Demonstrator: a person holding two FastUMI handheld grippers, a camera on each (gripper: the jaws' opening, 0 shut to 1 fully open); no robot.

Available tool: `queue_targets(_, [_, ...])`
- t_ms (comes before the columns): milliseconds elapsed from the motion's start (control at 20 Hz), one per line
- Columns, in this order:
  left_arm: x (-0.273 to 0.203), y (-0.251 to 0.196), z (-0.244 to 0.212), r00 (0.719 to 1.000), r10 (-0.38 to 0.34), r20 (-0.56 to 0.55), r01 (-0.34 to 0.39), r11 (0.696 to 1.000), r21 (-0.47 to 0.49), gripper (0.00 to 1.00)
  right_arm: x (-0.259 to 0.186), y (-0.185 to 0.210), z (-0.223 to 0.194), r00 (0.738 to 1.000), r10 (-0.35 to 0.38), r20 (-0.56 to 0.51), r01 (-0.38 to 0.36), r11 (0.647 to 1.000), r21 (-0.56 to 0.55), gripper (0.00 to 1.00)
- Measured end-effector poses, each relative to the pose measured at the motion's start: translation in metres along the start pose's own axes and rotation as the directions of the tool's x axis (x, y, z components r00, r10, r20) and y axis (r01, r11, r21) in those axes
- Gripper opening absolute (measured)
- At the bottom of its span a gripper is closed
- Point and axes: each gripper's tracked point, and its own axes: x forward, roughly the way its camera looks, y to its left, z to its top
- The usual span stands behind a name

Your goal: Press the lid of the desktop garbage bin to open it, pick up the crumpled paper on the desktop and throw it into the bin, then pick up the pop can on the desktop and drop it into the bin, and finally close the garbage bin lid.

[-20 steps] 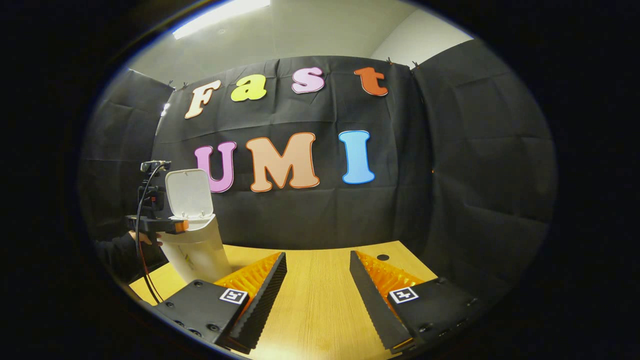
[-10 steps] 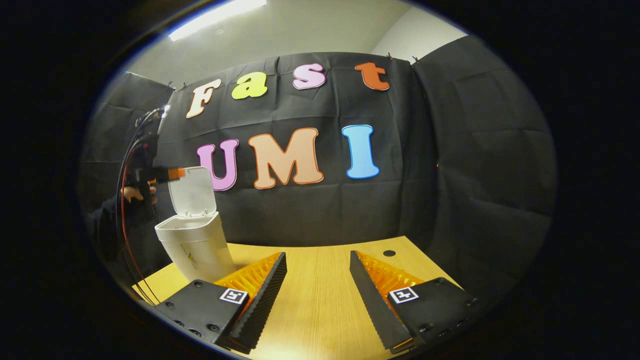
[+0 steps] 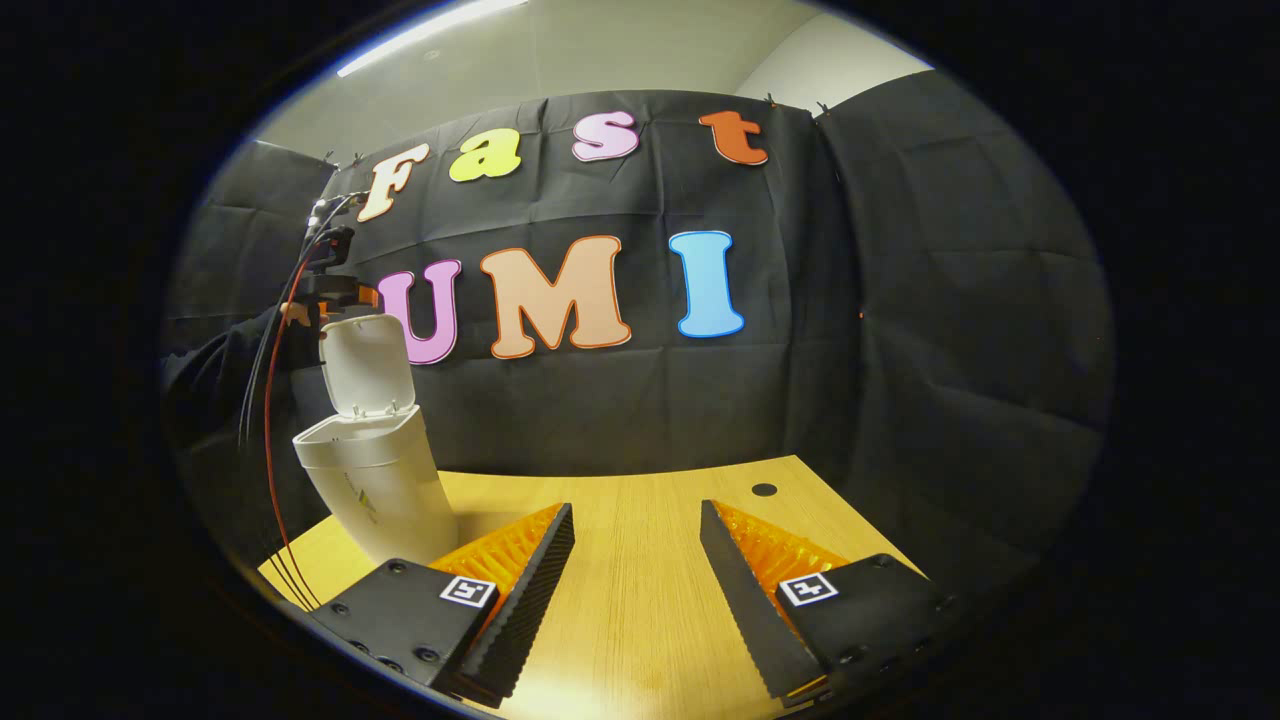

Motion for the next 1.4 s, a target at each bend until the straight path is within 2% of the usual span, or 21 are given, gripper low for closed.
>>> queue_targets(100, [0.006,-0.005,-0.014,0.998,-0.018,-0.056,0.019,1.0,0.022,0.87,0.0,-0.003,0.0,1.0,-0.008,-0.001,0.008,1.0,-0.009,0.87])
queue_targets(150, [0.005,-0.002,-0.011,0.999,-0.011,-0.047,0.012,1.0,0.016,0.87,0.0,-0.003,0.0,1.0,-0.009,-0.003,0.009,1.0,-0.006,0.87])
queue_targets(200, [0.008,-0.005,-0.01,0.999,-0.027,-0.048,0.026,1.0,-0.009,0.89,0.001,-0.002,0.0,1.0,-0.006,-0.006,0.006,1.0,-0.002,0.87])
queue_targets(250, [0.002,-0.006,-0.014,0.997,-0.032,-0.066,0.029,0.999,-0.038,0.86,0.002,-0.001,0.0,1.0,-0.003,-0.01,0.003,1.0,0.003,0.87])
queue_targets(300, [-0.004,-0.007,-0.019,0.997,-0.038,-0.073,0.033,0.996,-0.078,0.89,0.003,0.0,-0.001,1.0,0.004,-0.013,-0.004,1.0,0.007,0.88])
queue_targets(550, [-0.066,-0.018,-0.036,0.995,-0.063,-0.071,0.057,0.995,-0.083,0.86,0.009,0.009,0.007,0.999,0.046,0.004,-0.046,0.999,0.007,0.89])
queue_targets(600, [-0.078,-0.021,-0.043,0.996,-0.064,-0.059,0.059,0.995,-0.081,0.9,0.009,0.01,0.008,0.998,0.055,0.006,-0.055,0.998,0.008,0.89])
queue_targets(650, [-0.091,-0.024,-0.053,0.996,-0.066,-0.058,0.061,0.995,-0.081,0.86,0.01,0.012,0.01,0.998,0.064,0.01,-0.064,0.998,0.007,0.9])
queue_targets(700, [-0.104,-0.027,-0.066,0.996,-0.066,-0.065,0.06,0.995,-0.083,0.9,0.01,0.013,0.011,0.997,0.072,0.01,-0.072,0.997,0.006,0.89])
queue_targets(750, [-0.114,-0.031,-0.082,0.994,-0.066,-0.084,0.059,0.995,-0.085,0.86,0.012,0.014,0.012,0.997,0.08,0.01,-0.08,0.997,0.002,0.89])
queue_targets(850, [-0.131,-0.038,-0.123,0.984,-0.075,-0.161,0.061,0.994,-0.089,0.83,0.012,0.015,0.012,0.996,0.094,0.008,-0.094,0.996,-0.008,0.89])
queue_targets(950, [-0.138,-0.039,-0.157,0.972,-0.07,-0.226,0.049,0.994,-0.097,0.89,0.013,0.014,0.01,0.995,0.103,0.0,-0.103,0.994,-0.022,0.89])
queue_targets(1100, [-0.147,-0.043,-0.191,0.951,-0.063,-0.302,0.041,0.996,-0.08,0.9,0.014,0.012,0.006,0.993,0.114,-0.013,-0.114,0.993,-0.041,0.89])
queue_targets(1150, [-0.147,-0.044,-0.189,0.957,-0.057,-0.284,0.041,0.997,-0.063,0.94,0.015,0.011,0.005,0.993,0.115,-0.018,-0.116,0.992,-0.043,0.89])
queue_targets(1200, [-0.145,-0.043,-0.184,0.967,-0.051,-0.248,0.041,0.998,-0.047,0.92,0.017,0.011,0.003,0.993,0.119,-0.025,-0.12,0.992,-0.042,0.89])
queue_targets(1300, [-0.147,-0.044,-0.192,0.969,-0.042,-0.245,0.036,0.999,-0.029,0.9,0.02,0.012,-0.002,0.991,0.128,-0.039,-0.129,0.991,-0.034,0.91])
queue_targets(1400, [-0.147,-0.043,-0.19,0.984,-0.034,-0.177,0.03,0.999,-0.026,0.94,0.023,0.015,-0.007,0.989,0.139,-0.05,-0.14,0.99,-0.021,0.91])
